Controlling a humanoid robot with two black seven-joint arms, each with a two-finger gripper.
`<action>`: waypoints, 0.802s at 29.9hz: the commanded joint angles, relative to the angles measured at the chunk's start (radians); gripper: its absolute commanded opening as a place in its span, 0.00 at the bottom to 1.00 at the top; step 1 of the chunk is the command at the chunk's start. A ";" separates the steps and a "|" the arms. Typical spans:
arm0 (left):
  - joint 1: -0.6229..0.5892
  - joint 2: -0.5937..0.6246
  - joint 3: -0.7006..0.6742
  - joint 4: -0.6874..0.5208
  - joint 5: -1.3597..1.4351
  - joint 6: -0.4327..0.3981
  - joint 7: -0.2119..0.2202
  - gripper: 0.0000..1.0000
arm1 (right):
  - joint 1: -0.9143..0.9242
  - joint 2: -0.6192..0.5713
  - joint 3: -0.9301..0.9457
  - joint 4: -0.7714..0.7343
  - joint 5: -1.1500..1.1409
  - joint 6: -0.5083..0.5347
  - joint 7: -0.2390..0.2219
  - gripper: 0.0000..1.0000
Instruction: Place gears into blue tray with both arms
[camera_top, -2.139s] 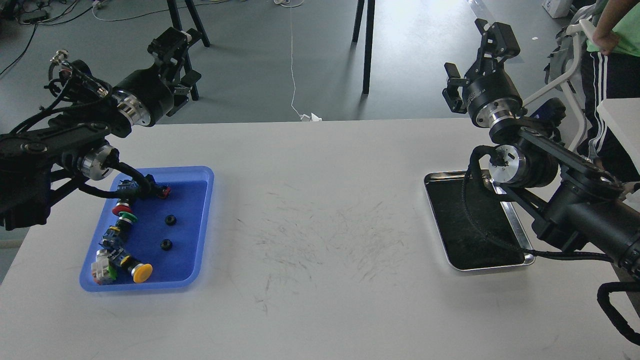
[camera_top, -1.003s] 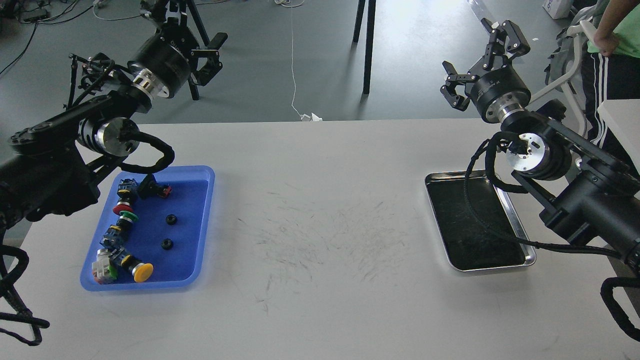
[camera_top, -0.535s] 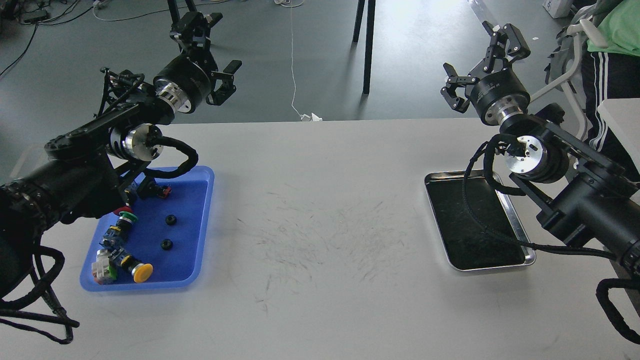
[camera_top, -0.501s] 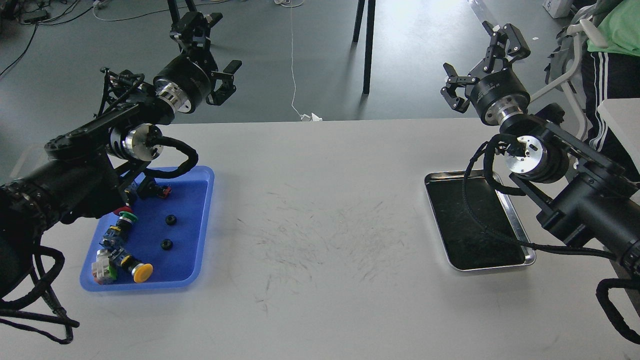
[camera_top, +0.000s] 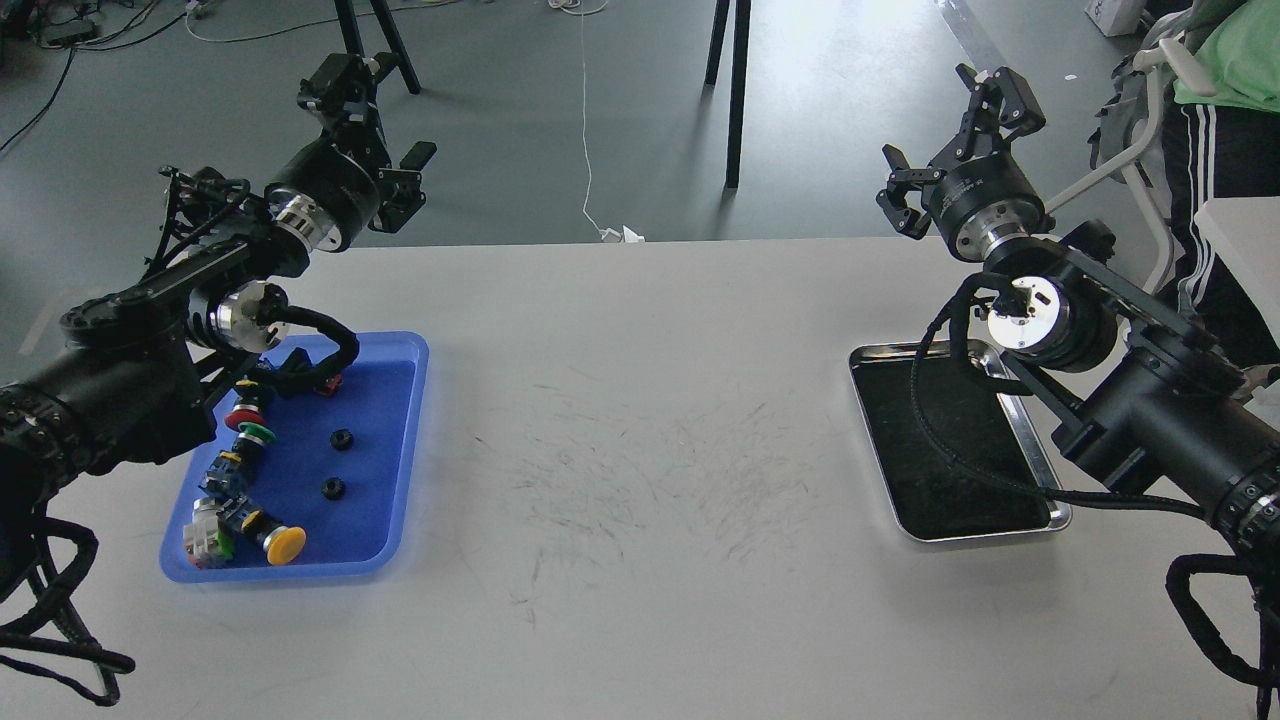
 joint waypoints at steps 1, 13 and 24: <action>0.006 0.028 0.007 -0.010 0.002 -0.060 -0.007 0.99 | -0.002 -0.006 -0.002 0.000 -0.001 0.011 -0.004 0.99; 0.082 0.110 -0.004 -0.042 0.079 -0.133 -0.049 0.99 | -0.008 -0.027 -0.002 0.005 -0.001 0.030 0.003 0.99; 0.084 0.145 -0.029 -0.047 0.074 -0.134 -0.049 0.99 | -0.010 -0.029 -0.001 0.003 -0.001 0.019 0.003 0.99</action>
